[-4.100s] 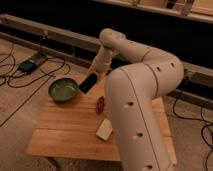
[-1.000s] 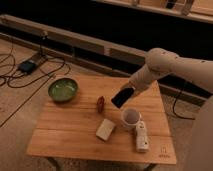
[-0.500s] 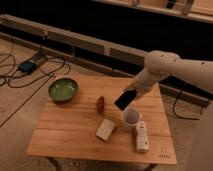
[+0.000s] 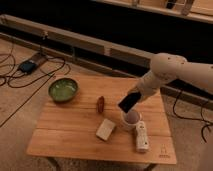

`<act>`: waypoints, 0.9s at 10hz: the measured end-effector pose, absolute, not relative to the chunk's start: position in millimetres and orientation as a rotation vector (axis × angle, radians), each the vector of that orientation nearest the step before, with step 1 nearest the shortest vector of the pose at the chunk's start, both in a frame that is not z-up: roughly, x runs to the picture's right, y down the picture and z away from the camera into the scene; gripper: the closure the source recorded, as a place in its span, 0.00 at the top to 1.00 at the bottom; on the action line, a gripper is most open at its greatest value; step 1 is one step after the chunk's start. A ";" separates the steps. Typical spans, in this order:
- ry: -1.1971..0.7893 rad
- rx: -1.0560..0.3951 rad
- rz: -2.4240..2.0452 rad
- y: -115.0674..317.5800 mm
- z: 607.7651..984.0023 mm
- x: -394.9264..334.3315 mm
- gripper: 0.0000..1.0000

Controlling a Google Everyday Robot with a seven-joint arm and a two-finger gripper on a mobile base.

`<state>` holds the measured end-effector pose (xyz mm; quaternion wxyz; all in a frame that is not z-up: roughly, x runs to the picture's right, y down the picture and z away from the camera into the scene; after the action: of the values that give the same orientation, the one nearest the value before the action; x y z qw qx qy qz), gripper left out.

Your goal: Place the eraser in the ceramic cup

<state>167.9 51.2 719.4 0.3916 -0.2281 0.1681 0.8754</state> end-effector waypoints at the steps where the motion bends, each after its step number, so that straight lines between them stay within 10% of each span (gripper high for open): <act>1: 0.423 -0.570 2.228 53.6 712.7 171.1 0.00; 9: 0.184 -0.277 2.187 71.5 681.4 147.8 0.00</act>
<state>147.8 71.5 681.4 0.4481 -0.1120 0.0743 0.8838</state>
